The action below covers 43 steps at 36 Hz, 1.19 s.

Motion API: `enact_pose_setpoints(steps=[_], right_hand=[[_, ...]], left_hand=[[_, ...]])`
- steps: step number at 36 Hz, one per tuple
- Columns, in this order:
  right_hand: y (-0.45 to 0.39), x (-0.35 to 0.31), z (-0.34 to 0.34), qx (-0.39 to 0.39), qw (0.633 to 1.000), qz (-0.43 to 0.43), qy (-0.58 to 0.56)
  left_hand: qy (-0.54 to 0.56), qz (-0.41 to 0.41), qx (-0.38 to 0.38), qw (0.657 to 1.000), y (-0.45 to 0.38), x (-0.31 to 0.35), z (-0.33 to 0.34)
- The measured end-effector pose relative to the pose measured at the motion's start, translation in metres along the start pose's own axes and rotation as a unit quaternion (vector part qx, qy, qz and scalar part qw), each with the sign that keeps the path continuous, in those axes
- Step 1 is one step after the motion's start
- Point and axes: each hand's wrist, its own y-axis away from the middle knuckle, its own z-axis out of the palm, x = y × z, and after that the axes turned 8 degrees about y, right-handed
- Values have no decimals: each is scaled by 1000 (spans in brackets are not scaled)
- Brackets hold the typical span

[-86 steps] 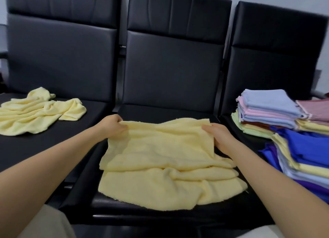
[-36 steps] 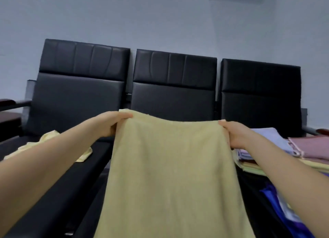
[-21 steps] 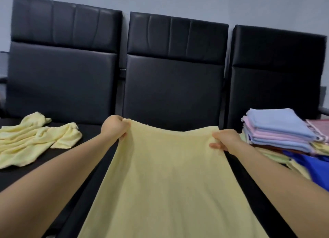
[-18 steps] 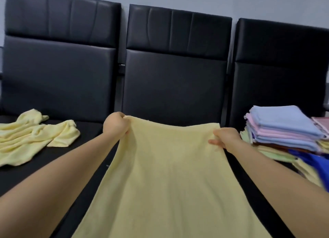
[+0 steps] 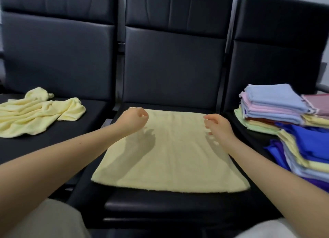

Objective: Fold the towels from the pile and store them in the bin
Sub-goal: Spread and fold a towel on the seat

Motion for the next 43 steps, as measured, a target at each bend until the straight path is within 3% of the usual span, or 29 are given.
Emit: enact_pose_setpoints(steps=[6,10,13,19,22,25,27,30,32,36,38,43], right_hand=[[62,-21,-14,-168,977,-94,94],[103,-33,-20,-301,936,-125,130],[122,-30,-26,-334,912,-156,179],[130,-9,-22,-326,862,-255,293],[128,-7,-13,-286,888,-249,261],[126,-10,-8,-244,919,-208,229],[125,-11,-6,-234,921,-210,229],[123,-7,-3,-241,874,-271,323],[116,-1,-2,-237,847,-288,379],[99,4,-14,-194,888,-238,343],[92,6,-27,-173,913,-197,312],[83,7,-57,-133,960,-110,221]], left_hand=[[-59,138,-121,981,73,14,11],[-72,178,-174,966,107,19,14],[-62,197,-192,959,124,15,18],[-59,234,-188,952,136,0,28],[-101,261,-164,946,135,-4,31],[-155,361,-81,916,129,-12,38],[-164,361,-51,917,123,-12,38],[-148,287,-50,945,114,-6,34],[-165,296,-34,940,106,-7,31],[-278,337,-49,898,87,-11,18],[-305,298,-69,902,80,-8,6],[-288,238,-24,927,66,-26,-20]])
